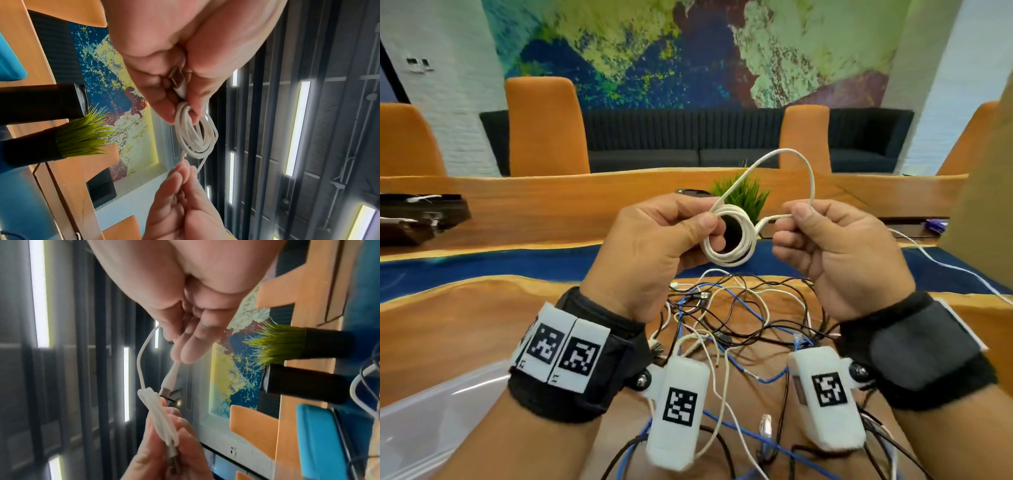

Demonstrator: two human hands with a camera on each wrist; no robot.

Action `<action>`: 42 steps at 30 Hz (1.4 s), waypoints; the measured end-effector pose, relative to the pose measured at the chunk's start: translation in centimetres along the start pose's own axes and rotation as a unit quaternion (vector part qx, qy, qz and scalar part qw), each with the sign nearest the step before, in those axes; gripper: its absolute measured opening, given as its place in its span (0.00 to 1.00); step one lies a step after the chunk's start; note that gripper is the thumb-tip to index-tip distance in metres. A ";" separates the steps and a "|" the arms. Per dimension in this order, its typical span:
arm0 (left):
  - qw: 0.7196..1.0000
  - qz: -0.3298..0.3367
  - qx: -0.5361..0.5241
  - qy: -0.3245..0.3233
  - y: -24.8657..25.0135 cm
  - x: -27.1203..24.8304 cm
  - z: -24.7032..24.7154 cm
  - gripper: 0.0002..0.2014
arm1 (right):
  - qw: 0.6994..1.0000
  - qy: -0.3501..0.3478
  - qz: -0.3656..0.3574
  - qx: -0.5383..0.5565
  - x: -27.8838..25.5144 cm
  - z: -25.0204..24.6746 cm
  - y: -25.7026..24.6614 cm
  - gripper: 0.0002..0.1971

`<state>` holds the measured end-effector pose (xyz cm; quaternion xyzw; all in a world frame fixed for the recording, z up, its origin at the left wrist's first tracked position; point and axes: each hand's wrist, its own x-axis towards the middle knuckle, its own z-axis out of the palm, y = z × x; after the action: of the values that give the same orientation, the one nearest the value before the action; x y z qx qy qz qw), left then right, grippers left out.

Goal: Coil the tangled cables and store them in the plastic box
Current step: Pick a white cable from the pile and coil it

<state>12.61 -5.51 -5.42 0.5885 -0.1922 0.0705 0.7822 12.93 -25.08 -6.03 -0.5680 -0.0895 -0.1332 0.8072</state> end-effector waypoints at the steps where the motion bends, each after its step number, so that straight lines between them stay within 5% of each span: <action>1: 1.000 -0.001 0.000 -0.008 -0.1 0.0 0.2 0.08 | 1.000 -0.001 0.010 0.029 0.0 -0.2 -0.1 0.06; 7: 0.999 0.001 0.004 -0.032 -0.5 -0.1 0.3 0.12 | 0.984 -0.025 0.089 0.149 -0.1 0.4 0.2 0.08; 14: 0.999 0.017 0.015 -0.025 -0.7 -0.1 0.3 0.12 | 0.982 -0.030 0.124 0.140 -0.3 0.9 1.0 0.08; 24: 0.975 0.148 0.164 -0.017 -1.0 -0.2 0.7 0.11 | 0.914 -0.327 0.219 0.102 -1.9 1.0 1.6 0.20; 30: 0.905 0.201 0.375 -0.024 -1.7 -0.3 0.0 0.14 | 0.951 -0.256 0.167 -0.056 -2.1 1.2 1.1 0.02; 35: 0.881 0.147 0.447 -0.049 -1.4 0.3 -1.2 0.08 | 0.953 -0.195 0.060 -0.224 -1.9 0.5 0.5 0.10; 37: 0.881 0.138 0.453 0.004 -1.2 0.8 -2.3 0.08 | 0.923 -0.165 -0.013 -0.348 -1.3 -0.5 -0.1 0.12; 42: 0.876 0.132 0.455 0.094 0.1 1.5 -4.9 0.08 | 0.753 -0.065 -0.165 -0.634 -0.3 -3.4 -2.4 0.08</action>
<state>15.05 -0.97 -5.89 0.8393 -0.1399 0.3077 0.4257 11.88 -28.95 -5.15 -0.9331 -0.1286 -0.2532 0.2205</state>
